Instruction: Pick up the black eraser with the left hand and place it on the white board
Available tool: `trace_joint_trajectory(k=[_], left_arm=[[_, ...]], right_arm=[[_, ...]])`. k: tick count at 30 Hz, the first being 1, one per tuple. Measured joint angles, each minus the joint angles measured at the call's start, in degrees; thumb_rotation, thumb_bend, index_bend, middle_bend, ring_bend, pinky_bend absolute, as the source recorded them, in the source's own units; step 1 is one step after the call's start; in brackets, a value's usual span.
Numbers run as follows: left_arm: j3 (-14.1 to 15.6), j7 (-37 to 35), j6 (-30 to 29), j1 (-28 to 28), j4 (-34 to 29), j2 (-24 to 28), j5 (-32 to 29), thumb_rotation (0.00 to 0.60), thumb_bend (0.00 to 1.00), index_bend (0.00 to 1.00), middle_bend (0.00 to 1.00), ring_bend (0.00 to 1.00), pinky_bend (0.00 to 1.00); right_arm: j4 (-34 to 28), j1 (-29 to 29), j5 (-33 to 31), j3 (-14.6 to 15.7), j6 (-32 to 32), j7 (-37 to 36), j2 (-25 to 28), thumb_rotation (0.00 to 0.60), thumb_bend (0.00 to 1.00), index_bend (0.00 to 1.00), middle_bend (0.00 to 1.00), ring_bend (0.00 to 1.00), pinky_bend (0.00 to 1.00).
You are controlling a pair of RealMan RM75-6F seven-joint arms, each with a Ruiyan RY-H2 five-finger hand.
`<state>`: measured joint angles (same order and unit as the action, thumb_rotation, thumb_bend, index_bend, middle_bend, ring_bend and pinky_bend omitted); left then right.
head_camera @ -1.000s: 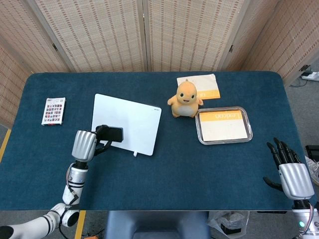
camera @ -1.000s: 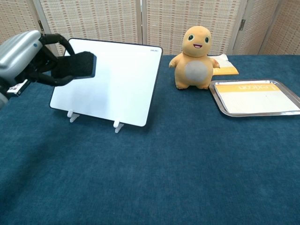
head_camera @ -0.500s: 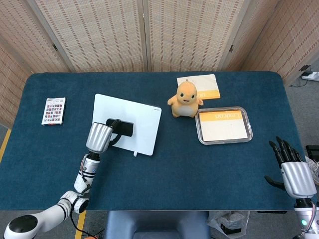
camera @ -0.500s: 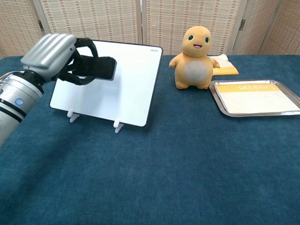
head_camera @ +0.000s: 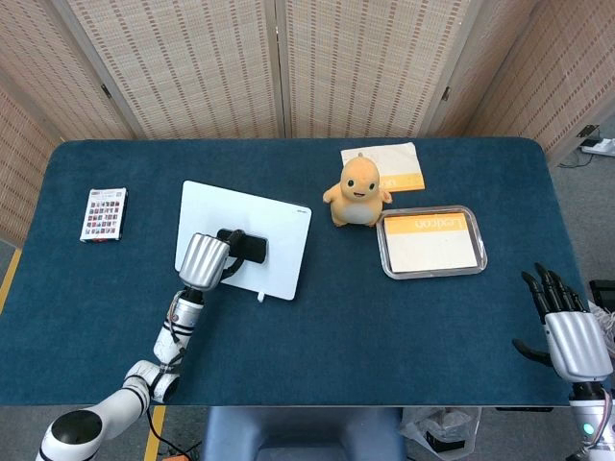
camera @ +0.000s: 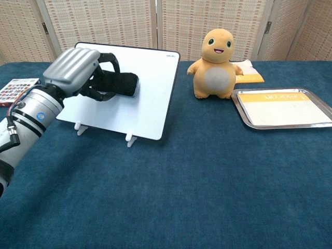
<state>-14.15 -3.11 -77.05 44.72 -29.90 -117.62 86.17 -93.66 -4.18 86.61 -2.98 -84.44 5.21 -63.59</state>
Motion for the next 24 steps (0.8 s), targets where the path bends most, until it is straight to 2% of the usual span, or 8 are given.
trace_joint_trajectory(k=[7,14,24], left_arm=[[0.28,-2.61,0.92,0.96,3.87,-1.48,-1.03,0.6,0.29,0.46,1.0,1.0,1.0],[1.21,-3.45,0.99,1.43,6.49,-2.95,-1.37,0.6,0.28,0.4,1.0,1.0,1.0],[1.86,-3.27,-0.03,1.22,7.03,-3.32,-1.89,0.6,0.28,0.34,1.0,1.0,1.0]], right_arm=[[-0.17,-0.23,-0.94,-0.29,0.58,0.7,-0.13,0.6,0.15,0.0,0.0,0.0,0.16],[-0.32,-0.29,-1.38,-0.47,0.67,1.2,-0.26,0.6,0.15,0.0,0.0,0.0,0.16],[-0.31,-0.1,-1.21,-0.43,0.24,1.03,-0.28,0.6,0.15,0.0,0.0,0.0,0.16]])
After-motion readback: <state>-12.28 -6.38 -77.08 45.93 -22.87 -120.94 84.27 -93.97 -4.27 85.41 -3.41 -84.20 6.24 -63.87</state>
